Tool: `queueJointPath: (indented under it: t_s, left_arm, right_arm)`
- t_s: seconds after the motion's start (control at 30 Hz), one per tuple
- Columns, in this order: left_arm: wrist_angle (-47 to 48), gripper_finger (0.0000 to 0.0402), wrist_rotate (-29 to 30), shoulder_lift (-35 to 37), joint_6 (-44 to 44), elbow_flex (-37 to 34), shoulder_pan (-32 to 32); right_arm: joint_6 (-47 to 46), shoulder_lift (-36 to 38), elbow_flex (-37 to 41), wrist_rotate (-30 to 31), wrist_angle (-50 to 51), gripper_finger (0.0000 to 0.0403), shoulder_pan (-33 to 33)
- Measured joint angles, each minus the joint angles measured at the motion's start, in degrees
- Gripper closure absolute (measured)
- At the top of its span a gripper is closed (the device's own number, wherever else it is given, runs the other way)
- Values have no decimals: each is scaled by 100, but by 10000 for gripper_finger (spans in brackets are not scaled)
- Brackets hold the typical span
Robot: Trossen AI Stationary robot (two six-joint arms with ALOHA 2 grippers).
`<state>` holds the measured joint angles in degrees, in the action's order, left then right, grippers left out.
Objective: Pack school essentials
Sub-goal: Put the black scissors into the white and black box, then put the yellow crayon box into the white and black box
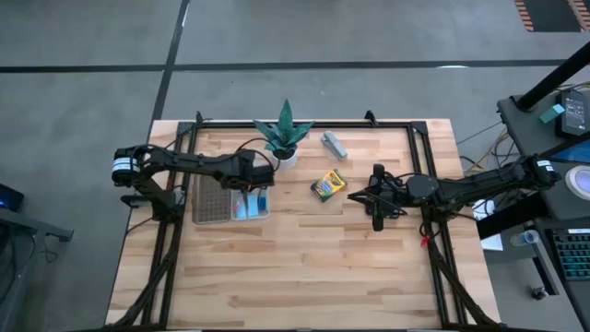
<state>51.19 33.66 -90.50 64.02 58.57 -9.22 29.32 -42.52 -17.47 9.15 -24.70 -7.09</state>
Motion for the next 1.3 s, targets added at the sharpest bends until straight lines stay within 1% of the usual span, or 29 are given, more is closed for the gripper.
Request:
queueJointPath:
  t_s: [0.17, 0.33, 0.6, 0.7, 0.93, 1.03, 1.2, 1.3]
  left_arm:
    - [-269, 347, 143, 0, -156, -4, -177]
    - [-311, 347, 421, -22, 145, -18, -263]
    - [-728, 344, 465, -24, 163, -85, -268]
    - [-718, 329, 469, -33, 163, -98, -268]
    - [-719, 274, 469, -33, 161, -98, -268]
    - [-718, 258, 469, -33, 144, -98, -268]
    - [-713, 247, 449, -33, 96, -98, -258]
    - [-711, 246, 438, -25, -140, -98, -192]
  right_arm:
    - [-20, 0, 0, 0, -1, 394, 1]
    - [-17, 0, 0, 0, 2, 394, 0]
    - [17, 0, 0, 0, 4, 394, 0]
    - [16, 0, 0, 0, 6, 394, 0]
    - [26, 0, 0, 0, 11, 394, 0]
    - [26, 0, 0, 0, 15, 394, 2]
    - [26, 0, 0, 0, 21, 394, 0]
    - [26, 0, 0, 0, 35, 394, 1]
